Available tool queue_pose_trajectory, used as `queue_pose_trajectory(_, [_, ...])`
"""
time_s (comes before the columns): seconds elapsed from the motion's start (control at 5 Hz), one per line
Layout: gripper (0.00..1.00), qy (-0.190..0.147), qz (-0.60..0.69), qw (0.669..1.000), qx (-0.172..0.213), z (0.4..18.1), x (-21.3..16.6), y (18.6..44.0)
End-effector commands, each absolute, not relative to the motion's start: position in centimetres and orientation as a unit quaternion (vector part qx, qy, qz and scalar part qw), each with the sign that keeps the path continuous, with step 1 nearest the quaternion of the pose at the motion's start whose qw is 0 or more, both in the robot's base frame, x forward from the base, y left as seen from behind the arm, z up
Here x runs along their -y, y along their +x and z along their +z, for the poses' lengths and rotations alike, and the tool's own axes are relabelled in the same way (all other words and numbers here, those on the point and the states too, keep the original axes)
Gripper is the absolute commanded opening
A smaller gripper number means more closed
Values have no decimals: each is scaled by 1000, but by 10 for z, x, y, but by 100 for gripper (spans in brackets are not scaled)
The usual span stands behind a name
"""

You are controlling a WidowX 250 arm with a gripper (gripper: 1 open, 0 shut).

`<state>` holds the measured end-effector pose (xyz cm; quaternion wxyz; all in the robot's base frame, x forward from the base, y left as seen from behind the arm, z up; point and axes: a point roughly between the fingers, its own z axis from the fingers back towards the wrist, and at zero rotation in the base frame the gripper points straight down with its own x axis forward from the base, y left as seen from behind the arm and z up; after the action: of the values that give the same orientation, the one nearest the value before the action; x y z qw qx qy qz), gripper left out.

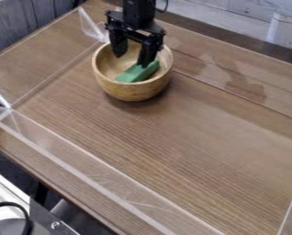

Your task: Remove the green block from inside the brown bowl and put it on the table

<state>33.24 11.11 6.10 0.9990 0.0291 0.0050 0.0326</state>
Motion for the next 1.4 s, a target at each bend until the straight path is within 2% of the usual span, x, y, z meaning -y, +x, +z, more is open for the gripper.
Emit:
queue_pose_trajectory(0.0, [100, 31, 41, 998, 30, 70, -117, 344])
queue_pose_trajectory(0.6, [100, 5, 87, 996, 8, 83, -119, 335])
queue_pose_trajectory(1.0, [100, -9, 80, 997, 17, 76, -117, 338])
queue_pose_trajectory(1.2, [0, -9, 96, 995, 5, 71, -116, 339])
